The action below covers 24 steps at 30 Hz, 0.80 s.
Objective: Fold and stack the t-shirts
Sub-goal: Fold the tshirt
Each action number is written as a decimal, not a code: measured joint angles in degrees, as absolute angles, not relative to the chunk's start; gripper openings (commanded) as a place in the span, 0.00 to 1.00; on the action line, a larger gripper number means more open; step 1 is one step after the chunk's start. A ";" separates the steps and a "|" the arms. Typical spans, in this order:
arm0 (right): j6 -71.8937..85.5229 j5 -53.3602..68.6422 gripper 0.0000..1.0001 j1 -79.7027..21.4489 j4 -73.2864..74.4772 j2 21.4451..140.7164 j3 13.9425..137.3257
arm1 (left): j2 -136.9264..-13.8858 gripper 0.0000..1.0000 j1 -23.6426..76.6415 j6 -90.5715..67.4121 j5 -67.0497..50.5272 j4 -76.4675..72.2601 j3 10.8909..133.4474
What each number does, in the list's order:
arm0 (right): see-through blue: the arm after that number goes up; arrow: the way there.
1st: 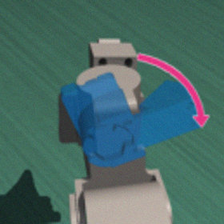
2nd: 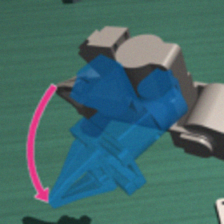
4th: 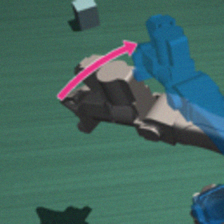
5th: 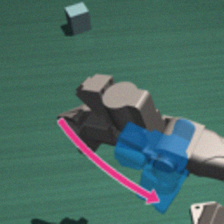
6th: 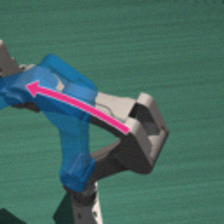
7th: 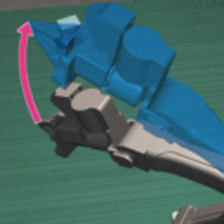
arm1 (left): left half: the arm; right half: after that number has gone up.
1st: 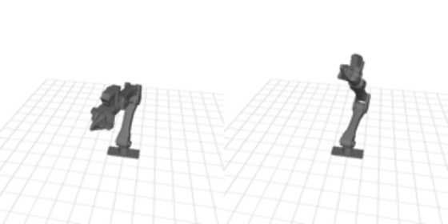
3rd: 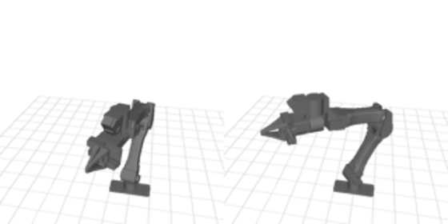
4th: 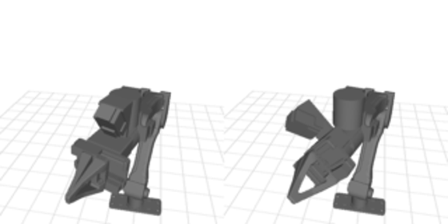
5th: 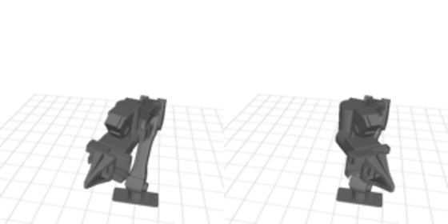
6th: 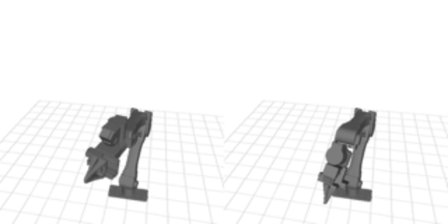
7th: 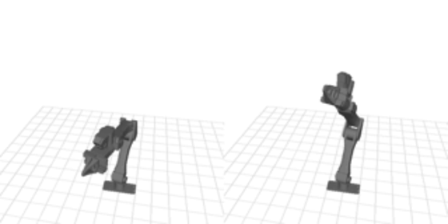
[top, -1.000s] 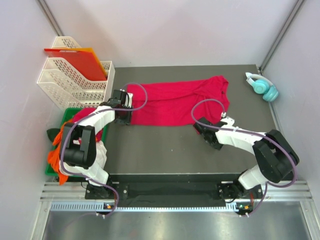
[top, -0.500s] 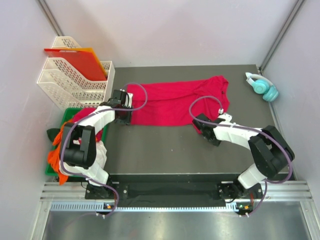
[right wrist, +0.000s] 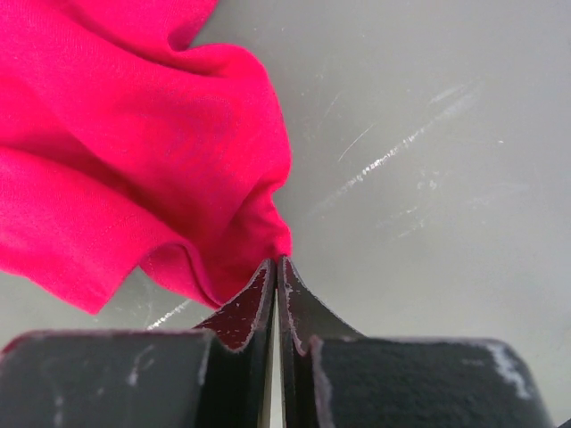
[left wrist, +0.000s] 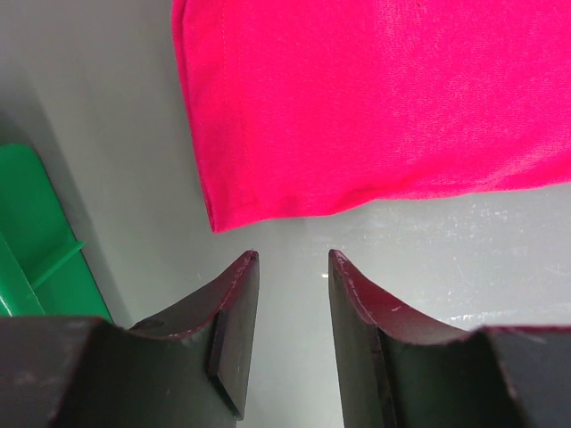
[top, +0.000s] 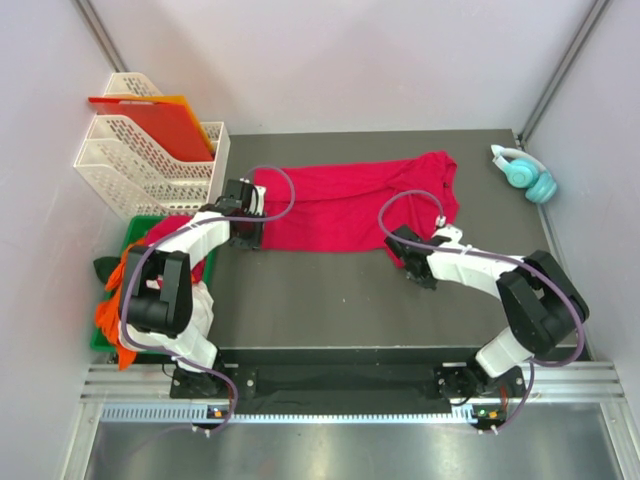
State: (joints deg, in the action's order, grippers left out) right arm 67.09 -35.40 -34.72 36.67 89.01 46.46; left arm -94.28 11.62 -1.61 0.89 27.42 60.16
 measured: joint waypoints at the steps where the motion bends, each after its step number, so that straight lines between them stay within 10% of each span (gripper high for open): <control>1: 67.09 -35.44 0.00 -34.72 36.49 88.86 46.24 | -94.28 0.42 11.62 -1.61 0.89 27.42 60.16; 24: 68.77 -35.94 0.00 -39.88 41.58 81.60 42.76 | -97.38 0.38 7.27 -4.67 5.04 25.65 59.29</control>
